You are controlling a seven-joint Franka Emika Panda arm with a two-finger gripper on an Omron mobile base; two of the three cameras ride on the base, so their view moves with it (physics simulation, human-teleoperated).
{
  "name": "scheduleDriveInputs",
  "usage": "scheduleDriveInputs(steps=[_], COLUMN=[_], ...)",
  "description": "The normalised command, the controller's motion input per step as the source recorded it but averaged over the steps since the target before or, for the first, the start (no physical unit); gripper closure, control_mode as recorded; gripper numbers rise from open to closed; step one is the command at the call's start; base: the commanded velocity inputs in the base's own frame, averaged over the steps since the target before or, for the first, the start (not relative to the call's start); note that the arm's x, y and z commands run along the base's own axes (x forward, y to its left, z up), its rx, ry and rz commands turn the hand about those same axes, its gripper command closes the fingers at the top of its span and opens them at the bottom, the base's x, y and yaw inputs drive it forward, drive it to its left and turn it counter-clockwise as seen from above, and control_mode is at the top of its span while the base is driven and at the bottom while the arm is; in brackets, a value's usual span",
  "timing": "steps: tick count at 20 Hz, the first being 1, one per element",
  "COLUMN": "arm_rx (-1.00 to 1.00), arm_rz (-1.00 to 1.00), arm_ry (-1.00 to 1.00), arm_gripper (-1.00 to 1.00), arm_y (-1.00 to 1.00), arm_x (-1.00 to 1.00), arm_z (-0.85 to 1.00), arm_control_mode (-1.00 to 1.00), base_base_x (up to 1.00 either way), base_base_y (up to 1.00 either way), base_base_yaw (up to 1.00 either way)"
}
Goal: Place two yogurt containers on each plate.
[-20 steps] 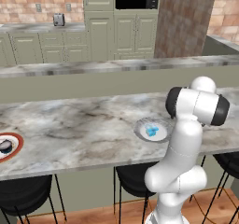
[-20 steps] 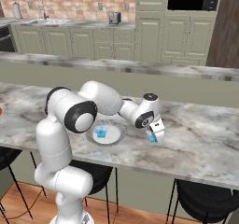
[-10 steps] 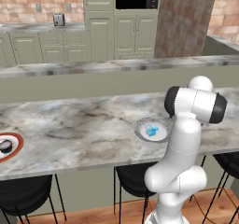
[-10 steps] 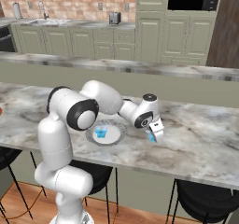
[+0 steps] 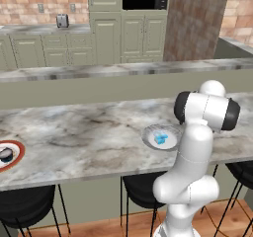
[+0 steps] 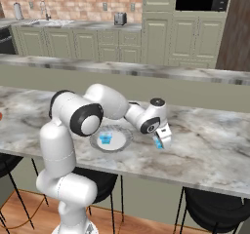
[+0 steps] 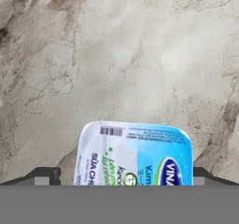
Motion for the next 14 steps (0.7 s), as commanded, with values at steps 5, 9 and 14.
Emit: scheduleDriveInputs(steps=[5,9,14], arm_rx=[0.0,0.0,0.0], arm_rz=[0.0,0.0,0.0], arm_ry=[0.0,0.0,0.0], arm_gripper=[-1.0,-1.0,-1.0], arm_y=[0.0,0.0,0.0], arm_x=[0.04,0.06,0.02], arm_z=[-0.04,-0.14,-0.13], arm_control_mode=[-1.0,-1.0,-1.0], base_base_x=[0.0,0.0,0.0], base_base_y=[0.0,0.0,0.0], base_base_yaw=[0.0,0.0,0.0])
